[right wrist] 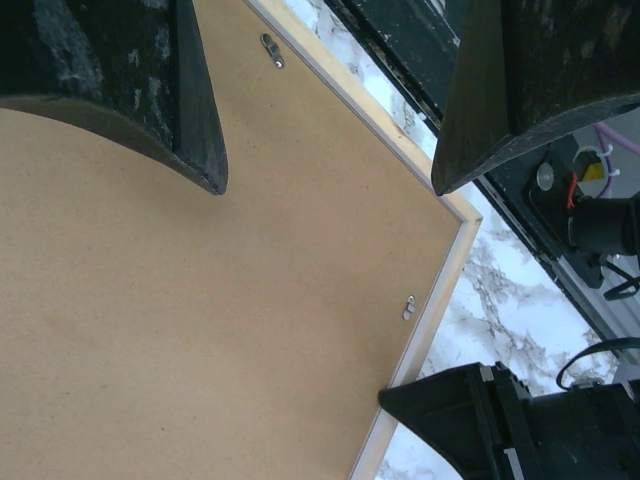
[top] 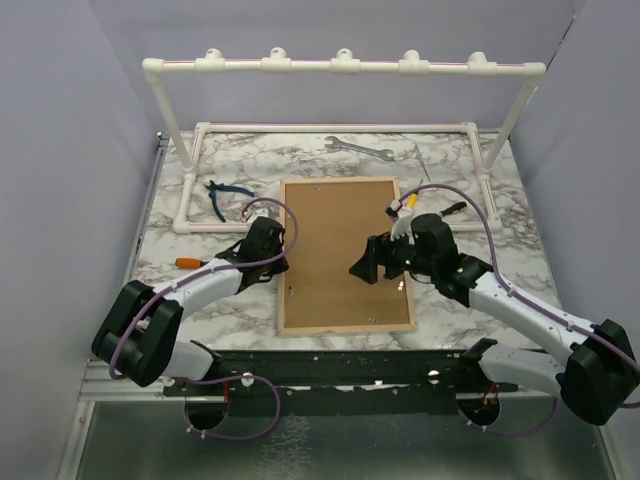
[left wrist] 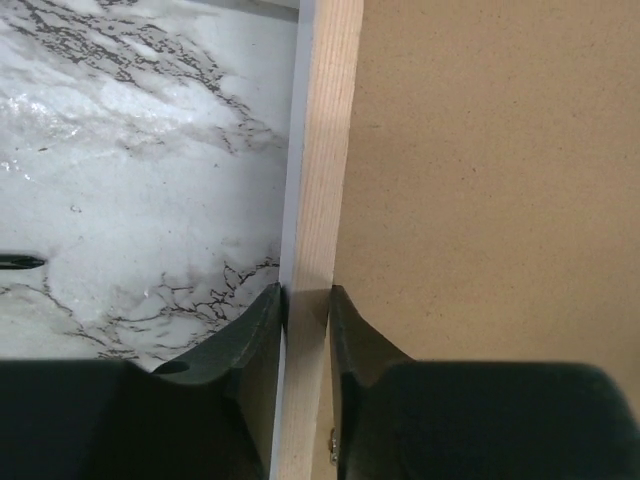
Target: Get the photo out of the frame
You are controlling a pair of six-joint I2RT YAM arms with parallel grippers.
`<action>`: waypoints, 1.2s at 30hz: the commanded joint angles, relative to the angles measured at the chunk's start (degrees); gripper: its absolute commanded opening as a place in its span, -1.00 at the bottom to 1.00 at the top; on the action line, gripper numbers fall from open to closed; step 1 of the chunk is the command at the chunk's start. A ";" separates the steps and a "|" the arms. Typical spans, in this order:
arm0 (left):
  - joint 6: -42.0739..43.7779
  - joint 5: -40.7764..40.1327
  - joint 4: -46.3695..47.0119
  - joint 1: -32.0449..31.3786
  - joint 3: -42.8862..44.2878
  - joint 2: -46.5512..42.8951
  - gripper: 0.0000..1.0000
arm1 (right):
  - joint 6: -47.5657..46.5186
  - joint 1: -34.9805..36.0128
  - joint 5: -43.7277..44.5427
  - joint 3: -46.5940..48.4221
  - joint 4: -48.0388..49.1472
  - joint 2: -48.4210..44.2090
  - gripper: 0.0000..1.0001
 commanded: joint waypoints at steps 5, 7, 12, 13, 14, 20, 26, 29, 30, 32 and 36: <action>0.73 -1.67 -3.00 0.31 2.21 -3.00 -0.98 | -2.00 2.89 1.31 1.49 3.34 4.21 0.68; -0.03 -1.19 -3.88 0.31 2.73 -3.90 -1.00 | -2.76 3.81 1.41 1.83 3.75 4.78 0.67; -1.47 0.83 -5.99 0.31 4.31 -5.27 -1.00 | -5.88 8.10 2.16 4.42 3.44 6.13 0.67; -1.56 1.24 -6.43 0.31 4.89 -5.59 -1.00 | -6.93 9.41 3.15 5.26 2.74 6.42 0.66; -1.69 1.40 -7.00 0.31 5.41 -5.97 -1.00 | -8.04 10.98 4.53 5.99 2.21 6.55 0.66; -1.66 1.59 -10.76 0.31 9.84 -6.72 -1.00 | -13.50 18.81 12.02 6.26 3.01 5.82 0.73; -1.57 2.93 -13.08 0.40 14.04 -5.27 -1.00 | -17.47 26.12 19.38 2.04 9.86 5.25 0.99; -1.49 3.55 -13.33 0.61 15.60 -4.34 -1.00 | -21.79 30.20 24.06 -0.78 13.42 4.19 1.00; -1.44 3.81 -13.36 0.72 15.99 -4.06 -1.00 | -23.43 30.36 24.89 -0.95 13.27 4.10 1.00; -1.36 4.62 -13.37 1.14 16.86 -3.37 -1.00 | -23.03 30.38 27.89 -0.31 12.37 4.12 1.00; -0.85 5.23 -13.47 1.90 18.15 -2.71 -1.00 | -15.49 26.30 27.35 4.00 7.82 6.31 1.00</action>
